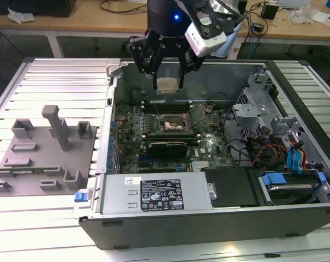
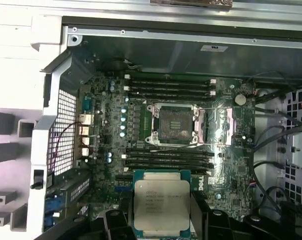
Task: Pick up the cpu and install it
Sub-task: 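Pick up the cpu and move it towards the insertion slot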
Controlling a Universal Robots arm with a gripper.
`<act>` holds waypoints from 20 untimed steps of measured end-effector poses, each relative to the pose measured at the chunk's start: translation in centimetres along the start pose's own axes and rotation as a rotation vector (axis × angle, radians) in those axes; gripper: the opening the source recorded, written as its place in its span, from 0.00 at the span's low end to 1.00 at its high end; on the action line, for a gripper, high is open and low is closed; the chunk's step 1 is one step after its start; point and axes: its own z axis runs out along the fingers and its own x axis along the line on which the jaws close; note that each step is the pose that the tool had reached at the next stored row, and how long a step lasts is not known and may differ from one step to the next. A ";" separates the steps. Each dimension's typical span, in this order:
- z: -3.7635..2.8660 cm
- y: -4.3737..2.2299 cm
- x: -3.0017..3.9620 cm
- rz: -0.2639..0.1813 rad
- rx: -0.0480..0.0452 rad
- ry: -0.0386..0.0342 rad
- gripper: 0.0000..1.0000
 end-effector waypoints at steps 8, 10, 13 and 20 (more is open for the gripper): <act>1.58 0.58 0.00 0.000 0.0017 0.0003 0.55; 2.08 0.71 0.00 0.000 0.0015 0.0000 0.55; 2.69 0.95 0.00 0.000 0.0018 0.0003 0.55; 3.51 1.28 0.00 0.000 0.0017 0.0005 0.55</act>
